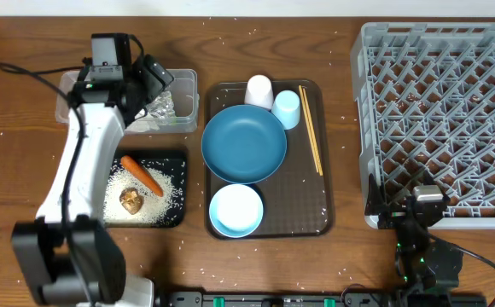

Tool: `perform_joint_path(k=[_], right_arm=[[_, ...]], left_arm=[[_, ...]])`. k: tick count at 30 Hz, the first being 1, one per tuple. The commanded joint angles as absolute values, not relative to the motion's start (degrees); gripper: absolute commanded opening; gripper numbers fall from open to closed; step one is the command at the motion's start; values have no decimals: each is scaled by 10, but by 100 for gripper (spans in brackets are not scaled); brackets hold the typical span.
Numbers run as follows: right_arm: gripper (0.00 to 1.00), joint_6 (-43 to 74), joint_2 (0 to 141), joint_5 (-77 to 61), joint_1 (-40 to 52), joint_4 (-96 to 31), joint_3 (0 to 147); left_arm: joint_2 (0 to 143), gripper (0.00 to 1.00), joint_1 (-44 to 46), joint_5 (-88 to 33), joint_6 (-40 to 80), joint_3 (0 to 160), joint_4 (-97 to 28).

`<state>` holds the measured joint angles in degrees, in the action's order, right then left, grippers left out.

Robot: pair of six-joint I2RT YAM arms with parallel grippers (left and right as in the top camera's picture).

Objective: Sort waste into correct bins and load items into the dishwasher rack

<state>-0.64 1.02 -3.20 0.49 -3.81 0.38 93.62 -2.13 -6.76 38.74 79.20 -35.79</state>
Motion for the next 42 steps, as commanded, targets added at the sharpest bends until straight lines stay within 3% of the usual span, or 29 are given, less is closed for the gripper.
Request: perform_joint_path(k=[1,10,23,28,42], right_arm=[[99,-7,9,-33,0,-41,3],[99,-7,9,-33,0,-41,3],[99,-7,9,-33,0,-41,3],[99,-7,9,-33,0,-41,3],[99,-7,9,-33,0,-41,3]], left_arm=[[864,98,-22,-100,382,798,-421],[716,98,-22,-47,363,775,-677],[476,98,-22,-69,363,613,-748],[453,98,-22,-69,363,607,-810],[453,98,-22,-67,361,606,-810]])
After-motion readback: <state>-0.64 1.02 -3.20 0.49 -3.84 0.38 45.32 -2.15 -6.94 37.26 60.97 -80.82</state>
